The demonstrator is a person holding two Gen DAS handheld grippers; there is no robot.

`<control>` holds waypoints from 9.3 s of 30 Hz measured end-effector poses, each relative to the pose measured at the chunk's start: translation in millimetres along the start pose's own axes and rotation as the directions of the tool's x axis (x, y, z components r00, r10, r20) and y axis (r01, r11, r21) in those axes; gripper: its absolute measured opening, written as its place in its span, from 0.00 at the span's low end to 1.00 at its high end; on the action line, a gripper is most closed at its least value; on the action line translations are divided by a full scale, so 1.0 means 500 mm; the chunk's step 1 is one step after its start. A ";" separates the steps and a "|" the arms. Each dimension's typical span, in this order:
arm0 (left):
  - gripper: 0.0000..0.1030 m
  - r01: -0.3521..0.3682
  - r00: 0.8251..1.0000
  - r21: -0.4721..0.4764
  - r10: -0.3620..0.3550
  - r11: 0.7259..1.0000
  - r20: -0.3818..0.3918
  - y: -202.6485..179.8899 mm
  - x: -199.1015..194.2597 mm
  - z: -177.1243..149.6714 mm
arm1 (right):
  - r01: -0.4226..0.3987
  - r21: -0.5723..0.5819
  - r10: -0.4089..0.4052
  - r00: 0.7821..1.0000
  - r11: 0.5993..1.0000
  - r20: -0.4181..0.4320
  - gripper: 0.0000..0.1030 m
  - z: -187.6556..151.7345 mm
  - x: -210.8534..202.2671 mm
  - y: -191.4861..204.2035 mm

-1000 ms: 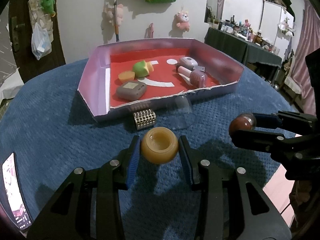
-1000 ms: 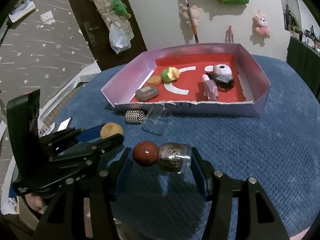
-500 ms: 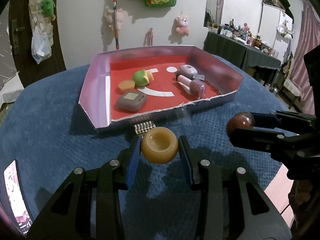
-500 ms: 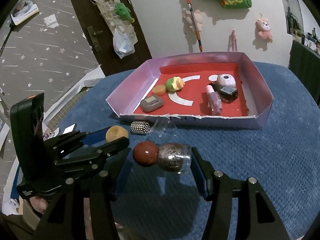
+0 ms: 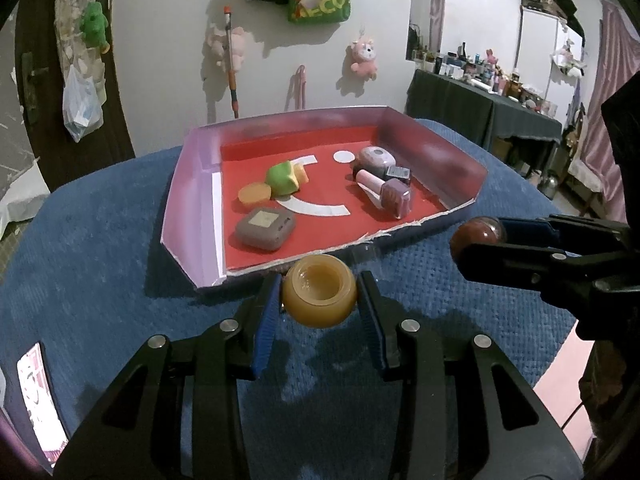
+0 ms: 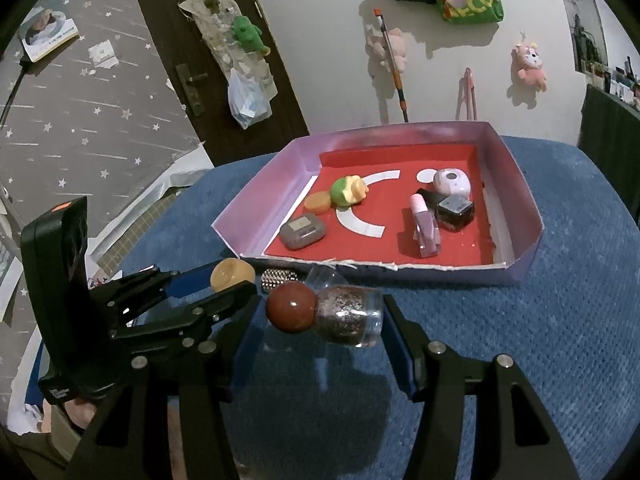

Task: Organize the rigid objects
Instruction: 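Carry the glitter polish and amber ring over the tray with both tools, then open the right tool to set down the polish while the left tool releases the ring, then withdraw both open tools from the tray toward the cup and bead cube, then grasp the clear plastic cup with the right tool while the left tool grasps the silver bead cube, then carry the clear cup and silver bead cube into the tray with both tools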

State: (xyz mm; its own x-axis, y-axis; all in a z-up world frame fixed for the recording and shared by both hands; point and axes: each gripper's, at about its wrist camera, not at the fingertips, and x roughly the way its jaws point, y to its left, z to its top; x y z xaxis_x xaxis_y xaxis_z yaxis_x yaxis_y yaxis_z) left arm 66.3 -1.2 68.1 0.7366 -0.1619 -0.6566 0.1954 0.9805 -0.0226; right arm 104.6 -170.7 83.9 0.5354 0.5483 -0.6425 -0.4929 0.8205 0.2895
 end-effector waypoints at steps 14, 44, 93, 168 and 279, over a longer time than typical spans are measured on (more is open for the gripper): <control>0.35 0.003 1.000 0.012 -0.004 1.000 0.018 -0.003 0.006 0.035 | 0.003 -0.006 -0.003 1.000 1.000 0.009 0.58 0.037 0.003 -0.013; 0.35 0.058 0.994 -0.016 -0.059 0.998 -0.090 0.013 0.097 0.074 | 0.041 -0.007 -0.041 0.997 0.999 -0.063 0.58 0.083 0.073 -0.056; 0.35 -0.056 0.977 -0.059 0.043 0.997 -0.211 0.067 0.243 0.091 | 0.185 0.076 -0.170 0.971 0.980 -0.170 0.58 0.119 0.214 -0.148; 1.00 -0.090 0.996 -0.094 0.092 0.992 0.021 0.066 0.002 0.055 | 0.048 0.021 -0.050 0.984 0.999 0.173 1.00 0.062 -0.038 -0.023; 0.29 -0.036 0.994 -0.101 0.025 0.994 -0.111 0.036 0.049 -0.007 | -0.128 0.240 0.151 0.985 0.962 -0.081 0.41 -0.007 0.099 -0.023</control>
State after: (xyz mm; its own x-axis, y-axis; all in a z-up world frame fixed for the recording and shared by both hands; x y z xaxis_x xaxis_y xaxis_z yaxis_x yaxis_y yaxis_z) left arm 85.6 12.8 49.0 0.6648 -0.1240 -0.7366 0.1025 0.9919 -0.0745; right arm 134.3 -153.6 46.5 0.3974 0.6510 -0.6467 -0.3781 0.7583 0.5310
